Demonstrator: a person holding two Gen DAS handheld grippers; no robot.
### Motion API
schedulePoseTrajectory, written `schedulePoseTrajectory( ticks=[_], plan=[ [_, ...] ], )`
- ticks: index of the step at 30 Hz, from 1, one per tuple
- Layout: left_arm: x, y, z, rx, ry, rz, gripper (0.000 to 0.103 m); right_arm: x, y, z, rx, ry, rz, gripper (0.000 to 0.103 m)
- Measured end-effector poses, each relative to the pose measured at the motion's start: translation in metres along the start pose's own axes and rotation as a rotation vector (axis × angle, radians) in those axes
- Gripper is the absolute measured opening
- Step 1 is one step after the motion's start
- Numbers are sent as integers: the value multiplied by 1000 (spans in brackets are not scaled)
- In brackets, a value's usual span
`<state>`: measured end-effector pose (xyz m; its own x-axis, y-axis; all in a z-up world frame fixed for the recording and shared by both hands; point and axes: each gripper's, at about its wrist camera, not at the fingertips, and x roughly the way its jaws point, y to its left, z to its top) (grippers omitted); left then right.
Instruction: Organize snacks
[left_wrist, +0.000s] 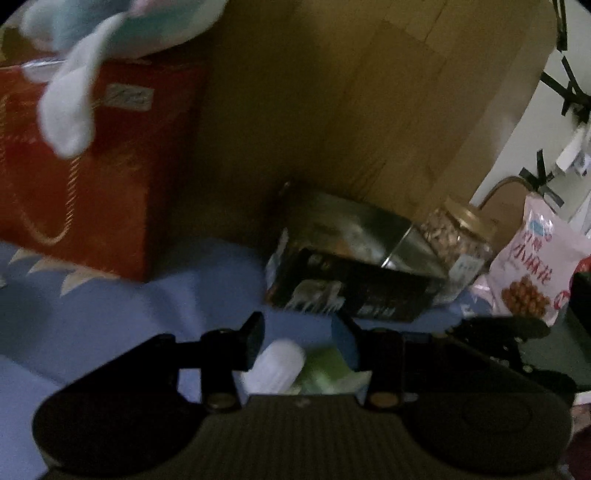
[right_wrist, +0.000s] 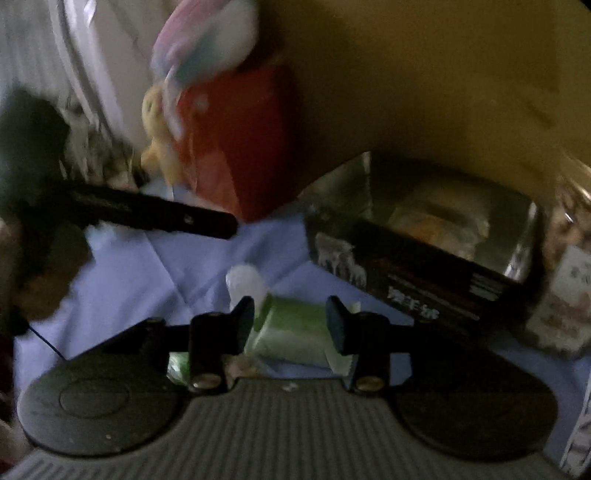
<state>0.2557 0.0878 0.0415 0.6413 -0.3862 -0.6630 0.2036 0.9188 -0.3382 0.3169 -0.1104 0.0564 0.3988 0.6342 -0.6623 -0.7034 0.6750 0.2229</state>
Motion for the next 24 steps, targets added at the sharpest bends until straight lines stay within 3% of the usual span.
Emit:
schedulePoseTrajectory(
  ticks=[4,11,12,20,22,24],
  plan=[
    [2,-1,-13,48,-33,29,50,36,19,15,-130,38,-15,46],
    [-5,26,-21,-45,-21,-28,51,69,27,34,-215,86,-4,43],
    [-6,27,-22,-39,-25,-26,53,75,26,36,-212,98,6,38],
    [17,10,-29,92,-8,26,54,71,9,36,-235,47,22,40],
    [26,4,-31,127,-6,52,51,66,14,31,-268,27,11,40],
    [33,3,-32,132,2,44,38,66,11,37,-294,11,7,38]
  ],
)
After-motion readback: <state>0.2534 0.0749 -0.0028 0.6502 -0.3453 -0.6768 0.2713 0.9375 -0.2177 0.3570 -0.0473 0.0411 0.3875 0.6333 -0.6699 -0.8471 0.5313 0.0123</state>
